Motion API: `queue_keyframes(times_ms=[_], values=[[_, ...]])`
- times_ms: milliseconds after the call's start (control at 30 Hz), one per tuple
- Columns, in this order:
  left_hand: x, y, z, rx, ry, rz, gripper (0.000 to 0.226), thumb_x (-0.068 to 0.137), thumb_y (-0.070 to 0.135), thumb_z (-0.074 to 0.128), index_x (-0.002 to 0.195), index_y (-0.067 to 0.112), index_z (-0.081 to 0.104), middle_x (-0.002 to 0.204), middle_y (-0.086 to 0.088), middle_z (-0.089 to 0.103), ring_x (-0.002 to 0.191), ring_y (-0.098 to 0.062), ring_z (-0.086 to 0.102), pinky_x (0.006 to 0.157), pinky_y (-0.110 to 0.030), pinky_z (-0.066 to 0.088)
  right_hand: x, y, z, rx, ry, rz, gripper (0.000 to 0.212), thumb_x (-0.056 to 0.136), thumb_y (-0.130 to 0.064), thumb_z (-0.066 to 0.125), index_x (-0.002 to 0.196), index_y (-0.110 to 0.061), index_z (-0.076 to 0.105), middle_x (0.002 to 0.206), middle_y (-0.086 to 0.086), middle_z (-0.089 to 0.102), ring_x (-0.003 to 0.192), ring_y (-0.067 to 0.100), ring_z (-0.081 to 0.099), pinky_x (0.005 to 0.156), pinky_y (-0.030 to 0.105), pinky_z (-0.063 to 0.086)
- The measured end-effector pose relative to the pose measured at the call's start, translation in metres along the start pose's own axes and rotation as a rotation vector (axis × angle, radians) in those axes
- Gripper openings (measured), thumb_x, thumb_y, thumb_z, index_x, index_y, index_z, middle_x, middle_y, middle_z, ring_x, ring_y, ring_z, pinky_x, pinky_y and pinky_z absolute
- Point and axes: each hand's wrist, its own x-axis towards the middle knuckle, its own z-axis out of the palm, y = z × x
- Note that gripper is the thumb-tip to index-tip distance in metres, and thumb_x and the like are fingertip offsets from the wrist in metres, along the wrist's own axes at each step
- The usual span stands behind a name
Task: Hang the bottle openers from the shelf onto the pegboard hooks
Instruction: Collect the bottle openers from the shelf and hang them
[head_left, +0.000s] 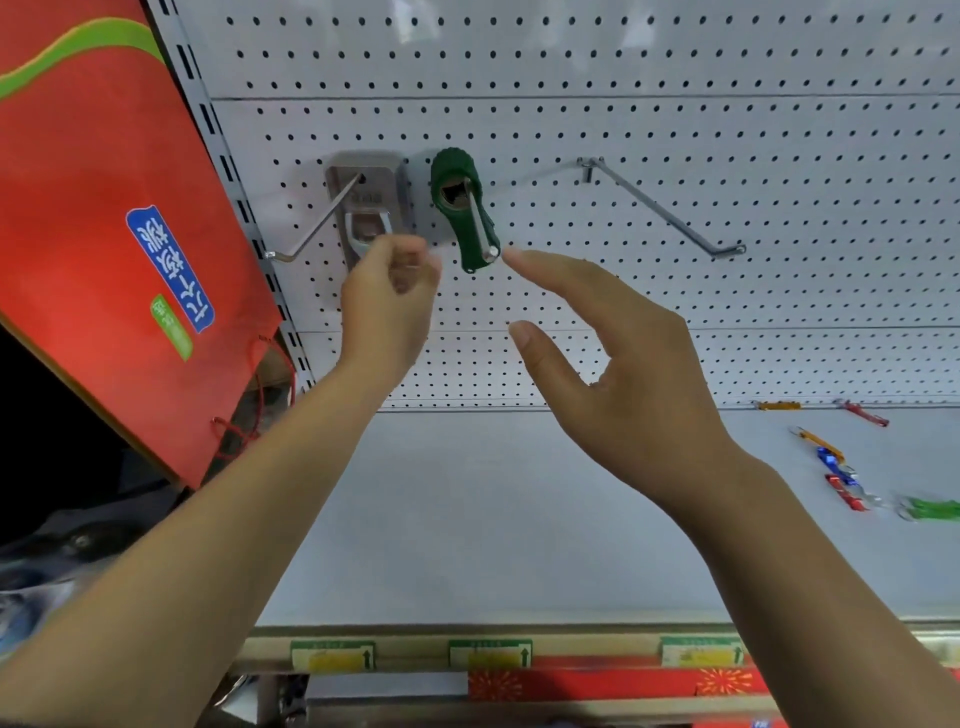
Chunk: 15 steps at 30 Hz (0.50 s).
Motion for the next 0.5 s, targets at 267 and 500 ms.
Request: queue_keyframes(times_ms=[267, 500], values=[[-0.097, -0.051, -0.002, 0.423, -0.233, 0.347, 0.042, 0.1, 0.035, 0.059, 0.138, 0.017, 0.057, 0.141, 0.006, 0.056, 0.132, -0.008, 0.046, 0.113, -0.018, 0.029, -0.054, 0.055, 0.009, -0.142, -0.033, 0.149, 0.044, 0.095, -0.02, 0.067, 0.139, -0.019, 0.056, 0.143, -0.008, 0.056, 0.135, 0.006, 0.05, 0.112, 0.02, 0.038], [-0.159, -0.075, 0.024, 0.545, -0.477, 0.333, 0.051, 0.099, 0.044, 0.052, 0.144, 0.021, 0.052, 0.155, 0.002, 0.046, 0.146, -0.018, 0.037, 0.119, -0.05, 0.03, -0.123, 0.102, -0.001, -0.28, -0.162, 0.443, 0.048, 0.095, -0.033, 0.065, 0.141, -0.023, 0.055, 0.149, -0.01, 0.05, 0.139, 0.009, 0.043, 0.11, 0.021, 0.034]])
